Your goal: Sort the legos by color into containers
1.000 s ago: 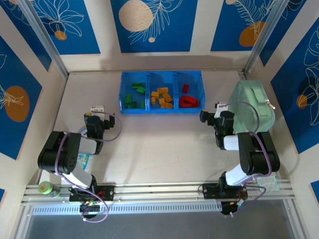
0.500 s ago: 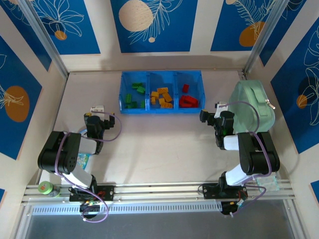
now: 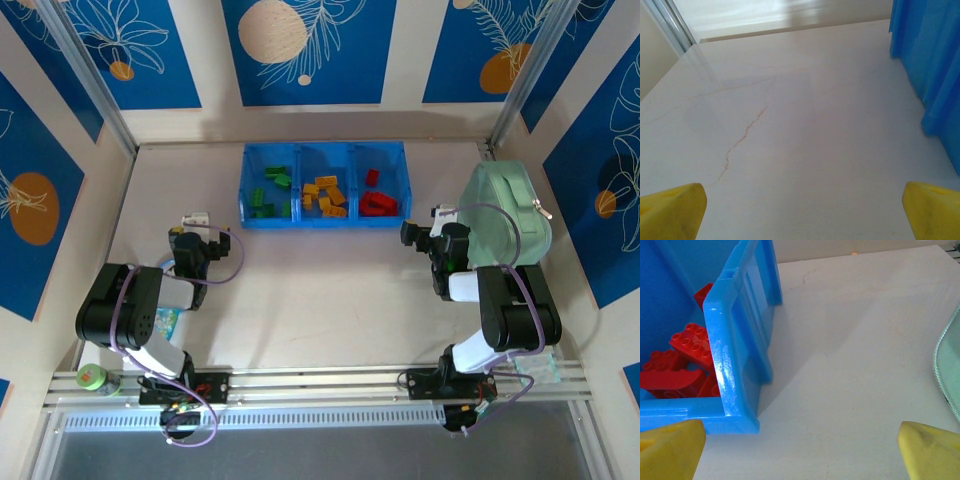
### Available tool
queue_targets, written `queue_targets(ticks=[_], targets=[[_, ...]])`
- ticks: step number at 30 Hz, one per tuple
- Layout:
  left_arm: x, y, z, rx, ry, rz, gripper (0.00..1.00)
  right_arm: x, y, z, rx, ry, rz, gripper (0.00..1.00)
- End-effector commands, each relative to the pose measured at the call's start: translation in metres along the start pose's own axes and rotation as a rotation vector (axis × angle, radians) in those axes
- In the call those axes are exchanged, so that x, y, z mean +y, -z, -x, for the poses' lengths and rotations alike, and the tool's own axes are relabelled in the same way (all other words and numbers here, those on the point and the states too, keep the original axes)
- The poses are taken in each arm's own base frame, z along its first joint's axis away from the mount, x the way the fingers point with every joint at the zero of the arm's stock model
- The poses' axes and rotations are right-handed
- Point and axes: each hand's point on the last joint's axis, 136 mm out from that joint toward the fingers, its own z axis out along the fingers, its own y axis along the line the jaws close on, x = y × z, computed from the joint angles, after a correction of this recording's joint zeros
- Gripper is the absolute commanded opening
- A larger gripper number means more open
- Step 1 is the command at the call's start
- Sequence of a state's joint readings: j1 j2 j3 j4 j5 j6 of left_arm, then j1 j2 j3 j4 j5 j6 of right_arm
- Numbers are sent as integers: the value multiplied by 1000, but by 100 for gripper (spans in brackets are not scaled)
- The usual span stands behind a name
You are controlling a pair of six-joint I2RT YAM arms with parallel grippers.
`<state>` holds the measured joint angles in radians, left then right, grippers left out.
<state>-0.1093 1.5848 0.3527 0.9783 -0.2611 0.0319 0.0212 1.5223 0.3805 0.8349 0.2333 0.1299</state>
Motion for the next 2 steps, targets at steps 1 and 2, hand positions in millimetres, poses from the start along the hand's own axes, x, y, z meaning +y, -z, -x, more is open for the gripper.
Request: queue_targets(ticks=[1,2], targets=[[0,1,9,-27,11,-13,100,6,-3,10,-19,11,33,99],[0,1,8,-26,11,-13,100,6,-2,10,-21,10,33,99]])
